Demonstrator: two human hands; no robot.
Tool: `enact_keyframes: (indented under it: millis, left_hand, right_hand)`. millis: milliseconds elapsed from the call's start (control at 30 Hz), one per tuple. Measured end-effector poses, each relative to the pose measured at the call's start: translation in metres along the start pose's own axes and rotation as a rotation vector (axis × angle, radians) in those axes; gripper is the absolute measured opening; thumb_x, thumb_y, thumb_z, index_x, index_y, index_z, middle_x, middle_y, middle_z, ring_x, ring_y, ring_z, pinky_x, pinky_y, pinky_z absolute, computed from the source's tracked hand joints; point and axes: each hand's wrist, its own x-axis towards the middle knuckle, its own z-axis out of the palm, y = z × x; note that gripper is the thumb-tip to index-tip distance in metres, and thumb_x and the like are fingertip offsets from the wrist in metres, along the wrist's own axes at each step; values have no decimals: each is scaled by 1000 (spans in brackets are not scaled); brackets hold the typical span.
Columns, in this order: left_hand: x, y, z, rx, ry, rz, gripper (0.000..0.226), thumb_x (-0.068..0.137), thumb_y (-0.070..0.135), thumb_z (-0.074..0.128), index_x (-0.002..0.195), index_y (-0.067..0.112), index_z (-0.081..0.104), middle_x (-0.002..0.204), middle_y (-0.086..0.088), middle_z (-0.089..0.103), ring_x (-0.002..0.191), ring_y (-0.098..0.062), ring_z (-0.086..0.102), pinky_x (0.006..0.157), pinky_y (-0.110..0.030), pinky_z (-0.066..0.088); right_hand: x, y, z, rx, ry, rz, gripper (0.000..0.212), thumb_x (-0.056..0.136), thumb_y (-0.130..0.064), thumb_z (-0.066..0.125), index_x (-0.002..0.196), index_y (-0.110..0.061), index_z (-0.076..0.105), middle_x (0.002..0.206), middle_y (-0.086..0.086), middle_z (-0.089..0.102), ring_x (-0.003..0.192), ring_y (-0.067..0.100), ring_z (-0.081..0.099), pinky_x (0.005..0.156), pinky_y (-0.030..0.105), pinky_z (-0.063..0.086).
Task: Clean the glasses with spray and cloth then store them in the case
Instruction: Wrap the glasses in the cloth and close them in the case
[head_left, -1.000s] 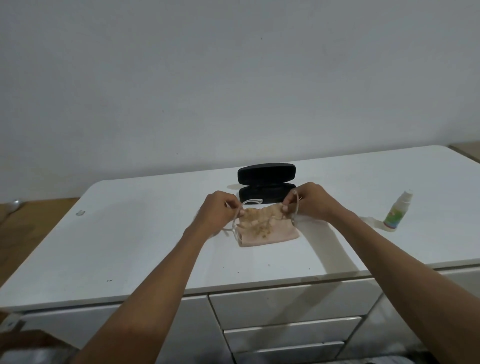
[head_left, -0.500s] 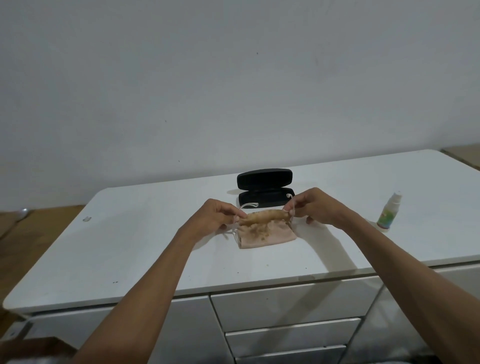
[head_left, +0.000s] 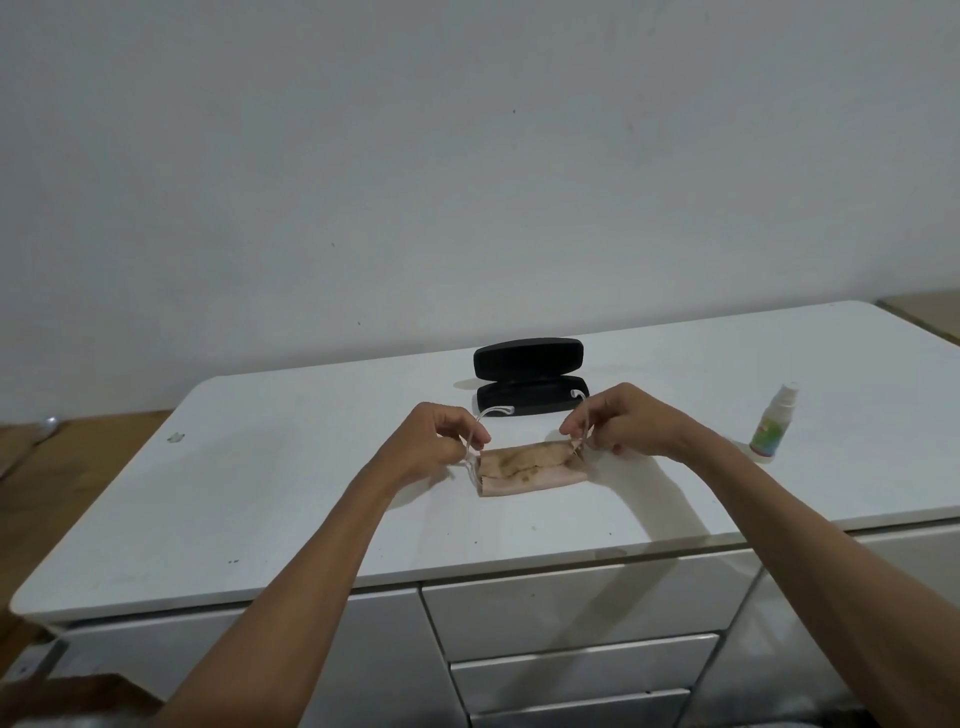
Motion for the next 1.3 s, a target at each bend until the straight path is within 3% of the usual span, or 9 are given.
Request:
enact_keyframes:
  millis: [100,233,400,600,767,900,1033,1200,1300]
  left_hand:
    - [-6,-5,1,32,67,33,31,74,-9,71,87,18,79,90,0,77,71,-6,60,71,-25,52]
    - [-16,-11,3,33,159,75,20,78,6,83,82,25,80,84,5,77,71,-7,62,67,-21,50]
    - [-21,-8,10,22,248,105,18,79,8,84,83,25,82,86,6,79,71,-6,62,65,-14,49]
    - [-24,-8,16,9,296,113,18,78,6,84,85,22,83,85,9,78,69,-4,60,64,-13,47]
    - [-25,-10,19,32,311,163,20,82,6,81,96,20,83,88,6,77,65,-4,55,63,-12,45]
    - [-25,-14,23,143,307,197,25,89,6,76,109,19,80,92,3,73,68,-8,53,66,-11,43]
    - [-24,-15,29,313,219,239,32,97,9,65,125,25,73,95,2,64,85,-14,59,75,-29,50]
    - [-22,-14,38,647,134,314,43,103,8,53,138,31,62,104,5,53,98,-15,50,79,-24,42]
    - [-20,-15,38,671,113,303,45,104,8,50,139,33,60,107,4,55,97,-15,48,79,-25,41]
  right_hand:
    - [-5,4,0,-6,38,-11,36,61,-1,60,88,-16,79,89,3,74,65,11,60,54,23,41]
    - [-15,5,5,-138,159,-100,30,68,-1,74,80,-28,80,89,-7,79,76,5,64,77,22,53]
    - [-23,0,14,-268,178,-143,33,74,1,73,77,-31,79,84,-13,78,74,-10,60,70,7,45]
    - [-25,-2,20,-251,242,-154,27,76,-1,76,85,-27,78,89,-6,78,84,8,66,77,19,50]
    - [-30,7,20,-207,362,-208,27,77,-6,80,76,-33,75,81,-7,77,72,6,68,74,20,52]
    - [-33,9,22,-141,421,-237,24,79,-12,85,75,-33,73,77,-10,77,70,3,69,71,12,48]
    - [-32,10,24,-109,448,-240,19,79,-15,86,76,-29,73,75,-12,77,70,4,71,70,12,49]
    - [-31,11,25,-161,464,-264,20,81,-16,85,78,-31,73,79,-7,78,65,-1,69,71,24,55]
    - [-29,11,25,-225,462,-277,12,83,-18,82,85,-28,77,80,-10,78,67,6,68,73,31,56]
